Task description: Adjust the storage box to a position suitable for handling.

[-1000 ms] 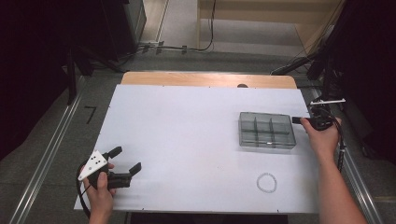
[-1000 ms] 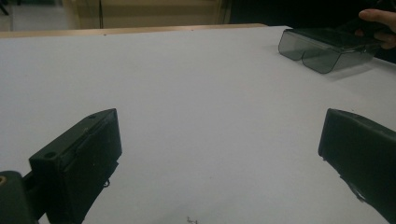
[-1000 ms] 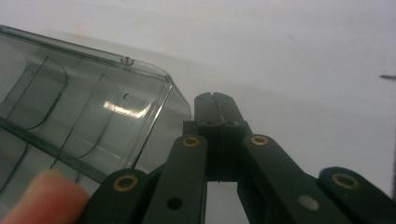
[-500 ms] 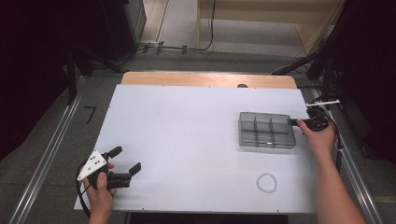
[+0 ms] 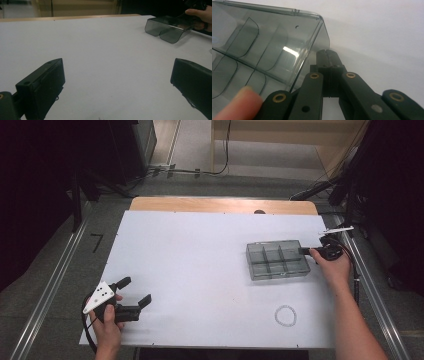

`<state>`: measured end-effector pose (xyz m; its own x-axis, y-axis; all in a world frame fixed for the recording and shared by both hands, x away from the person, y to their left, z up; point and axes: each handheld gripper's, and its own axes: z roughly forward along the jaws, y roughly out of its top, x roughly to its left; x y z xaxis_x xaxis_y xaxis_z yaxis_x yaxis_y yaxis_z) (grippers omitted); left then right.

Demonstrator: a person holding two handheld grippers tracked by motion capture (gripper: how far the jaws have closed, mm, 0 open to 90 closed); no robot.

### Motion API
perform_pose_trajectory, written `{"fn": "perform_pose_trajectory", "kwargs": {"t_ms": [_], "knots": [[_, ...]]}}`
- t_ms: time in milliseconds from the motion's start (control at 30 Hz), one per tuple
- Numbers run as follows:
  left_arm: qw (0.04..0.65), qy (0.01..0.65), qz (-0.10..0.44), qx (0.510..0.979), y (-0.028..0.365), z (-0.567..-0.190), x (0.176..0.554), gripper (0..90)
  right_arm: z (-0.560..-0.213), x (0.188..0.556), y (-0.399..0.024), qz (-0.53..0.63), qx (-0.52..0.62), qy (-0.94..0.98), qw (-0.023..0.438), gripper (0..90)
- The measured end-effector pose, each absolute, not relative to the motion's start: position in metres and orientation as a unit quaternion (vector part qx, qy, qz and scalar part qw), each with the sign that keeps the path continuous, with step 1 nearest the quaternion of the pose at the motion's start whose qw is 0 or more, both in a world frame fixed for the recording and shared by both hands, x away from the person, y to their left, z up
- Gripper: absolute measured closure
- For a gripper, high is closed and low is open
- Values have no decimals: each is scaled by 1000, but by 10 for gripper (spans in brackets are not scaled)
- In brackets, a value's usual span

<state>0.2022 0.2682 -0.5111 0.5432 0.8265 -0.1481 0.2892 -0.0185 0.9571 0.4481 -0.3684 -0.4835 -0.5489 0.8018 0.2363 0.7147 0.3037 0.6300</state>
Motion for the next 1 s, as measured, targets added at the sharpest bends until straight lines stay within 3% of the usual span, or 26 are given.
{"fn": "perform_pose_trajectory", "kwargs": {"t_ms": [1000], "knots": [[564, 410, 239, 676, 267, -511, 202, 0, -479, 435, -283, 363, 359, 859, 33, 884]]}}
